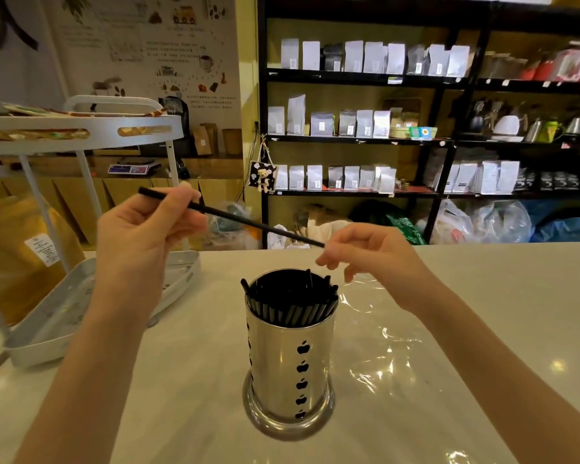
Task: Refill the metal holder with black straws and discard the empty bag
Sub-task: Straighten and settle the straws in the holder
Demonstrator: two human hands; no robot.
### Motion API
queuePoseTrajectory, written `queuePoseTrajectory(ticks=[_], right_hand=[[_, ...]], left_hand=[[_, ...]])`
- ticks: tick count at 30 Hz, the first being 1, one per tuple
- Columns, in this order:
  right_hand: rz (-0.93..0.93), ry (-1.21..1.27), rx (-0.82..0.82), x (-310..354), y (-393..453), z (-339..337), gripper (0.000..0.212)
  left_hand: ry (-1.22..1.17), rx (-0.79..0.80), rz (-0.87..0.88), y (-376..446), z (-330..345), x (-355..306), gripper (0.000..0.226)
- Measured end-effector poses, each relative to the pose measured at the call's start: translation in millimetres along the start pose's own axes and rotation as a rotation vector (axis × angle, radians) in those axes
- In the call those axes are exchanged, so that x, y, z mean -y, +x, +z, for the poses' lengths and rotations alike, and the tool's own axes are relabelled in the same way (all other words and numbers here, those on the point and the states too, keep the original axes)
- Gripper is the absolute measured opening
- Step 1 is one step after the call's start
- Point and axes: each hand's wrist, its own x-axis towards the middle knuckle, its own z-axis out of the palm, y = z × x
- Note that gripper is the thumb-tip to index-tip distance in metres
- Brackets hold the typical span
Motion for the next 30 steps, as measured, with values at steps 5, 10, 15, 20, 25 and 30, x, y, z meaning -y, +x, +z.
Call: queuePoseTrajectory(ticks=[5,10,15,20,25,30], right_hand=[[-0.088,-0.368,0.162,-3.2,3.2,8.8,0.022],[-0.093,-0.476,0.214,-6.8,7.5,14.4,0.03],[-0.1,-0.332,0.123,-6.0,8.8,15.0,0.014],[-0.084,-0.144,0.079,2.1,2.9,18.8,0.022],[-0.093,-0.086,0.121,3.6,-10.3,27.4,0.031],[-0.107,-0.137,0.283,-2.1,-24.5,32.2,0.047]], left_hand=[[0.196,-0.018,0.108,0.6,3.7,1.5,0.026],[0.395,0.145,0.124,-1.7,6.3,10.1,0.021],[0.509,0.378,-0.047,-2.3,7.7,24.8,0.014],[0.691,0.604,-0.182,-0.4,8.9,33.7,0.014],[0.573,0.572,-0.199,-3.7,11.7,31.7,0.021],[0.615,0.694,-0.19,-5.5,8.1,25.4,0.034]])
